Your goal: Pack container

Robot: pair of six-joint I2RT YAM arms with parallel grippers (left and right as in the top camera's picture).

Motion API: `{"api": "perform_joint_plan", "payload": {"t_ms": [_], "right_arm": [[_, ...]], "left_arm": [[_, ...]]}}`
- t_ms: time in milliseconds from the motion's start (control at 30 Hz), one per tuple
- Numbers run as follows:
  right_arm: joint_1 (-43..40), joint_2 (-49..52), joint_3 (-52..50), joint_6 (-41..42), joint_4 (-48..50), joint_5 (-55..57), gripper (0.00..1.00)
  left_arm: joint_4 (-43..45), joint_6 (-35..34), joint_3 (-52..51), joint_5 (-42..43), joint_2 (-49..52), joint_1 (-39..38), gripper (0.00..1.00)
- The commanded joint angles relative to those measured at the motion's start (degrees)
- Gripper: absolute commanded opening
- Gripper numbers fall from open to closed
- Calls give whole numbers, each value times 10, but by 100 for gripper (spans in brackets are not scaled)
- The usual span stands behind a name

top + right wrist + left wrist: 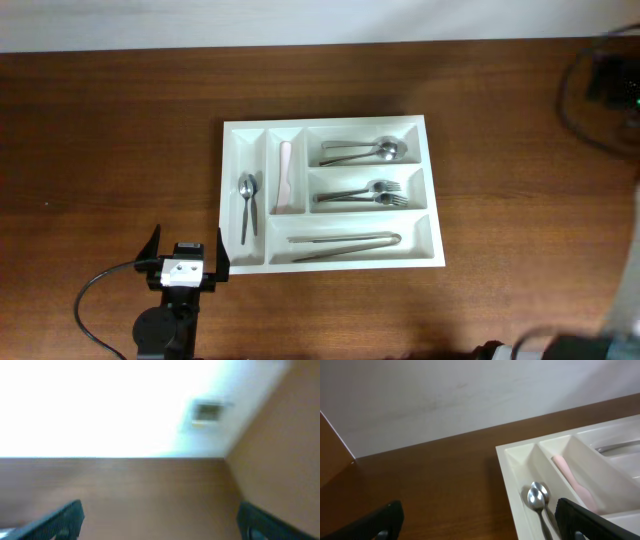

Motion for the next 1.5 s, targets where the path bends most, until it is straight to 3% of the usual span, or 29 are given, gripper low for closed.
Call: {"api": "perform_joint_plan", "payload": {"t_ms": [0, 200, 600, 833, 967, 1233, 1467], "right_arm": [[58, -59, -90, 33, 66, -20, 99], [141, -213, -253, 29, 184, -14, 99], [185, -607, -523, 31, 193, -53, 99], [185, -767, -631, 31, 215, -67, 99], [185, -830, -683, 31, 263, -73, 99], [186, -833, -766, 31, 382, -80, 99], [187, -833, -818, 31, 393, -81, 99]], "left_arm": [[1, -7, -5, 7, -5, 3, 99], [1, -7, -5, 7, -5, 3, 99], [1, -7, -5, 7, -5, 3, 99], [1, -7, -5, 7, -5, 3, 99], [1, -7, -5, 7, -5, 3, 99], [1, -7, -5, 7, -5, 3, 99], [1, -7, -5, 7, -5, 3, 99]]}}
